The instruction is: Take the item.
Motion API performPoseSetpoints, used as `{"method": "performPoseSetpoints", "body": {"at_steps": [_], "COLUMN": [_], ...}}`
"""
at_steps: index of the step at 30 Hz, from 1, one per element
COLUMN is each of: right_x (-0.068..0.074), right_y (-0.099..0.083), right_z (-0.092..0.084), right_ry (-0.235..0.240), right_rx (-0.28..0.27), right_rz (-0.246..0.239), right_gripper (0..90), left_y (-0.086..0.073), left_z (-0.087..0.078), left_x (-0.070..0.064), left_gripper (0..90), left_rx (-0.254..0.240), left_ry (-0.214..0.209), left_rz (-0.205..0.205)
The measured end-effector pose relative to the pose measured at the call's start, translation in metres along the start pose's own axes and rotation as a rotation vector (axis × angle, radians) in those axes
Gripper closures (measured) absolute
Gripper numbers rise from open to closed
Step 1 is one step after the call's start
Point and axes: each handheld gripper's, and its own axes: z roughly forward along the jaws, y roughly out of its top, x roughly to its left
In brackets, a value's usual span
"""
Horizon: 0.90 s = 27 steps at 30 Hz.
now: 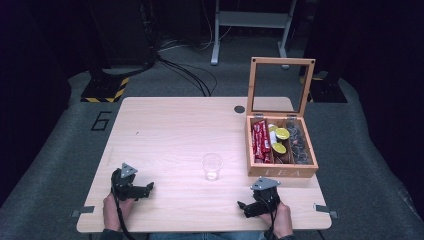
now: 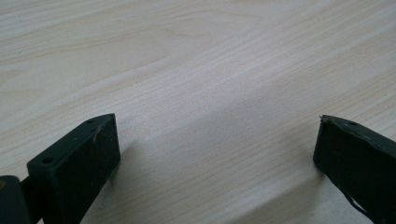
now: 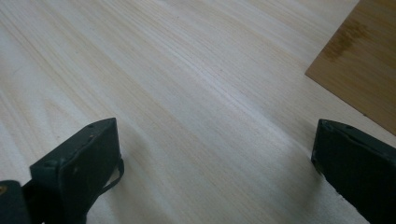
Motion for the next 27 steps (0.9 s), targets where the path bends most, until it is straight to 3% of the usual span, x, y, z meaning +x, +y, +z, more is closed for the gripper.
{"method": "performPoseSetpoints", "body": {"at_steps": [10, 27], "right_x": [0.003, -0.006], "right_y": [0.007, 0.026], "right_z": [-0.012, -0.053], "right_ry": [0.023, 0.052], "right_rx": [-0.016, -0.079], "right_rz": [0.004, 0.035], "right_gripper": [1.0, 1.3], "left_y": [0.0, 0.0], "left_z": [0.0, 0.0], "left_x": [0.0, 0.0], "left_gripper": [0.1, 0.1], "left_rx": [0.0, 0.0], "left_ry": [0.0, 0.0], "left_rz": [-0.001, -0.001]}}
